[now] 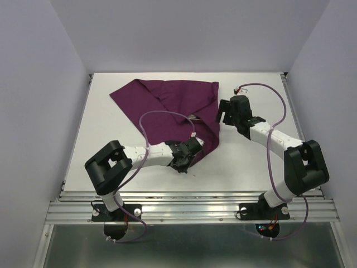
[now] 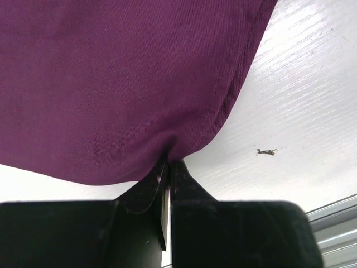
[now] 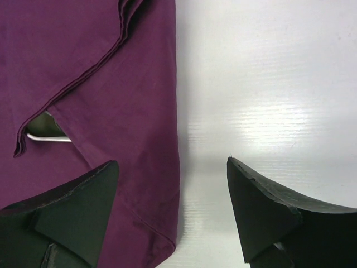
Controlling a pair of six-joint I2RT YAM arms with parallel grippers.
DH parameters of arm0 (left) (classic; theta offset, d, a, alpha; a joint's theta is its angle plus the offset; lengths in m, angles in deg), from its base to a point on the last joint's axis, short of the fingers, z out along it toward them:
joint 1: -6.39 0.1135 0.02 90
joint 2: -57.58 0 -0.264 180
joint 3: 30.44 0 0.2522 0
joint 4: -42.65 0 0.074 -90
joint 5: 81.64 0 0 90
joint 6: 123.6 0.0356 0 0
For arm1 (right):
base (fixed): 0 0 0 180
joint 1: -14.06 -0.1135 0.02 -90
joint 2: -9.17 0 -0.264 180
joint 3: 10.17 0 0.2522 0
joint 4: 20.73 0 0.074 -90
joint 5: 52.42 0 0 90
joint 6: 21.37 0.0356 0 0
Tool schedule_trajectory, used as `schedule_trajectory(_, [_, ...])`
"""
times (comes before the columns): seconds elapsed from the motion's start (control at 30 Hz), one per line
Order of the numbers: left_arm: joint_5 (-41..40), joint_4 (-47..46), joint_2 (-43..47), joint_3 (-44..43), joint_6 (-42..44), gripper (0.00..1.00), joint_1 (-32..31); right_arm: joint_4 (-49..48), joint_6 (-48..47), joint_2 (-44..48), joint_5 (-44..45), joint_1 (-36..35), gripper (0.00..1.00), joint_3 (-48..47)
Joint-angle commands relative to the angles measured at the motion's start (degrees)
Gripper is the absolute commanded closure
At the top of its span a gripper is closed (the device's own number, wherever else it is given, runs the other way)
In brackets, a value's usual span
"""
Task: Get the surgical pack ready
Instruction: Pack the surgical kit at the center of the board.
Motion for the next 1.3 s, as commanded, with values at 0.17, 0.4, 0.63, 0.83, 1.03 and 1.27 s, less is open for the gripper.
schedule_trajectory(0.17, [0.34, -1.96, 8.08, 4.36, -2.67, 1.00, 0.01, 0.16, 2.15, -8.07, -11.73, 4.66, 0.20, -6.62])
schedule_trajectory(0.4, [2.28, -2.66, 10.98, 4.98, -4.52, 1.00, 0.01, -1.50, 4.78, -14.67, -17.01, 5.19, 0.23, -12.26])
schedule_trajectory(0.63, [4.38, -2.84, 17.31, 8.84, -4.96, 1.00, -0.08, -4.06, 6.81, -14.14, -14.73, 5.19, 0.23, -12.79])
schedule_trajectory(0.83, [3.95, 0.49, 27.04, 10.52, -10.13, 1.00, -2.71, -5.46, 6.98, -10.28, -9.38, 5.19, 0.23, -10.25])
schedule_trajectory(1.03, [1.84, 2.25, 31.64, 11.13, -13.14, 1.00, -2.81, -6.61, 6.11, -11.67, -8.92, 5.19, 0.22, -13.30])
schedule_trajectory(1.27, [5.43, 5.42, 33.74, 11.66, -16.03, 1.00, -3.24, -3.27, 1.81, -19.58, -12.70, 5.19, 0.26, -26.65])
